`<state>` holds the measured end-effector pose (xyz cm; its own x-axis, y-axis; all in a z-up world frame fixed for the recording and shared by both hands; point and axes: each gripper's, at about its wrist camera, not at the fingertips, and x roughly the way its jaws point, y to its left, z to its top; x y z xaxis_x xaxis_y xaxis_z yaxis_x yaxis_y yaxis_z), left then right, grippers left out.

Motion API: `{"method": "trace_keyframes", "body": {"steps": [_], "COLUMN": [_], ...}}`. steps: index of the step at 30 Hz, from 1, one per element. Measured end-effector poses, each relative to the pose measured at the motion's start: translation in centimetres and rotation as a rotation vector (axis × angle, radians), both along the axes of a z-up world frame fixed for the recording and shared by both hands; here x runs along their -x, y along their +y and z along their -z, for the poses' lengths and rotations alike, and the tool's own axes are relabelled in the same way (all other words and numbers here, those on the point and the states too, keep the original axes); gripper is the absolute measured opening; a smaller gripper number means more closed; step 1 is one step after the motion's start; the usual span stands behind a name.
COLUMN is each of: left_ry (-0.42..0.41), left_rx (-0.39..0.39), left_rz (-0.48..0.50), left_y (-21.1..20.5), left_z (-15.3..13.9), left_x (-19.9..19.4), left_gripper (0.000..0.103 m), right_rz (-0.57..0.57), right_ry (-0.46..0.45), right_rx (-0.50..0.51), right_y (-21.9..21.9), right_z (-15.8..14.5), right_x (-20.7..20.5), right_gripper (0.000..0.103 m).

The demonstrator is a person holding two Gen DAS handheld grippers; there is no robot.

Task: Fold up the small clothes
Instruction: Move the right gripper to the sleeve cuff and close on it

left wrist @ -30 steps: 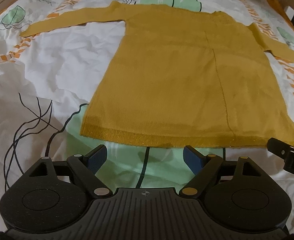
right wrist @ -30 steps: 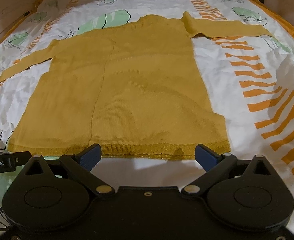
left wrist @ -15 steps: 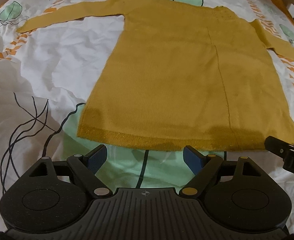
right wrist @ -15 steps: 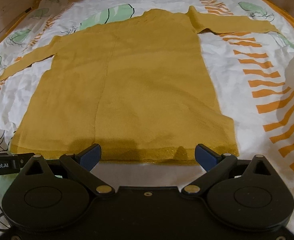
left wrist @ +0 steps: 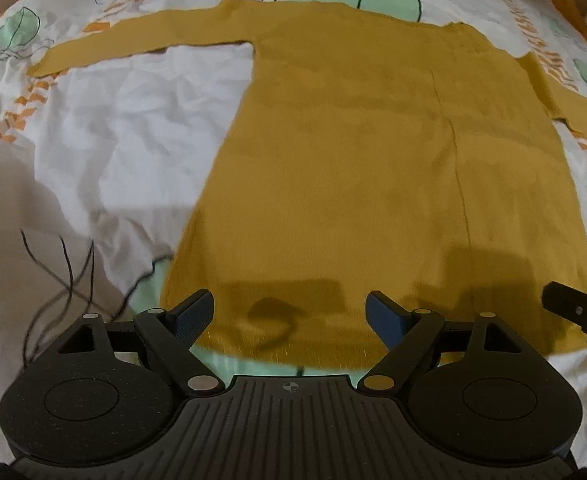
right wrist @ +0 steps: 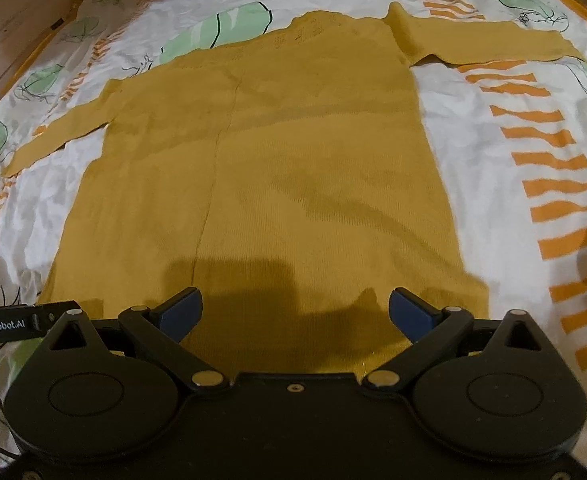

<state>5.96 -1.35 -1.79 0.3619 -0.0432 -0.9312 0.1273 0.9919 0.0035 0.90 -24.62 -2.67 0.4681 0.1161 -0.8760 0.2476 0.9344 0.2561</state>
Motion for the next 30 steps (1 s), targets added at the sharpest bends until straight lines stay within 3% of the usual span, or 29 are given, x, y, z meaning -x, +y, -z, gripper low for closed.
{"method": "trace_keyframes", "body": {"steps": [14,21,30], "left_ry": [-0.022,-0.083,-0.164], "left_rx": [-0.003,0.035,0.086], "left_rz": [0.021,0.029,-0.017], "left_y": [-1.9,-3.1,-3.3], "left_z": [-0.7,-1.4,0.0], "left_x": [-7.2,-12.1,-18.8], "left_gripper": [0.083,0.083,0.082], "right_rz": [0.026,0.073,0.188], "right_ry": [0.024,-0.012,-0.095], "right_rx": [-0.067,-0.107,-0.172], "right_y": [-4.7,-9.2,-17.2], "right_z": [0.3,-0.5,0.1], "right_x": [-5.8,-9.4,-13.7], "right_gripper": [0.1,0.1,0.101]}}
